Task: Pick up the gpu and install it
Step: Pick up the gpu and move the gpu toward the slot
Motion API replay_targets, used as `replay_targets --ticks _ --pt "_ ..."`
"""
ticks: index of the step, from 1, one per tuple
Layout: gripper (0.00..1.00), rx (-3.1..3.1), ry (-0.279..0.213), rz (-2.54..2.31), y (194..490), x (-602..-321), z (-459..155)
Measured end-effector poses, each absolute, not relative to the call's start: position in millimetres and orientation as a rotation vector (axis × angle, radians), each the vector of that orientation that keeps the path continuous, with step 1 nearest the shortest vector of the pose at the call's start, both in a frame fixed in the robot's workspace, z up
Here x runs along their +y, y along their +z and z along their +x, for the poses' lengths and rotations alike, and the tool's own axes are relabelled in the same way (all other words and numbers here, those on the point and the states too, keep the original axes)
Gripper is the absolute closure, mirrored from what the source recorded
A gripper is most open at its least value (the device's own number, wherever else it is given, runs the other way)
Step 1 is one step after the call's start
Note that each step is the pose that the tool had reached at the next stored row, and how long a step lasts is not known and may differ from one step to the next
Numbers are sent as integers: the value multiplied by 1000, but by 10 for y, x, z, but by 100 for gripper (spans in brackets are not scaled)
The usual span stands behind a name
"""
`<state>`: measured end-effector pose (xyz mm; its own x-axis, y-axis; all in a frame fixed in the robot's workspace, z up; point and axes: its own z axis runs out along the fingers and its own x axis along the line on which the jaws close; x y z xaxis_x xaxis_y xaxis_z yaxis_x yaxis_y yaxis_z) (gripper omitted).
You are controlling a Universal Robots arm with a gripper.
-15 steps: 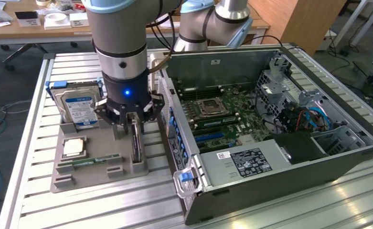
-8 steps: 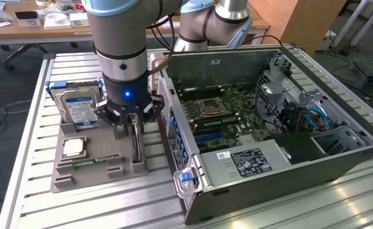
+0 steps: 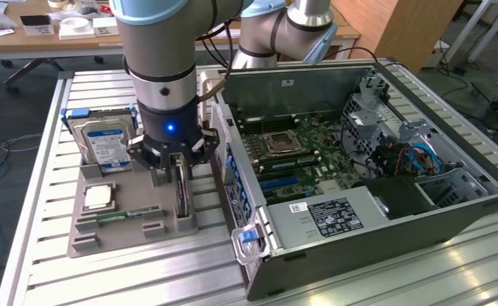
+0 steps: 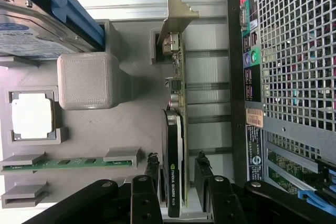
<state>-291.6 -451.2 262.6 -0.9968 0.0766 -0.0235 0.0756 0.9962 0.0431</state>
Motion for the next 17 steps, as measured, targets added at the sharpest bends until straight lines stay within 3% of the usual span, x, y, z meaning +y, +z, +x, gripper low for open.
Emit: replay_targets --ticks 17 --pt "58 3113 68 118 2577 -4469 -2911"
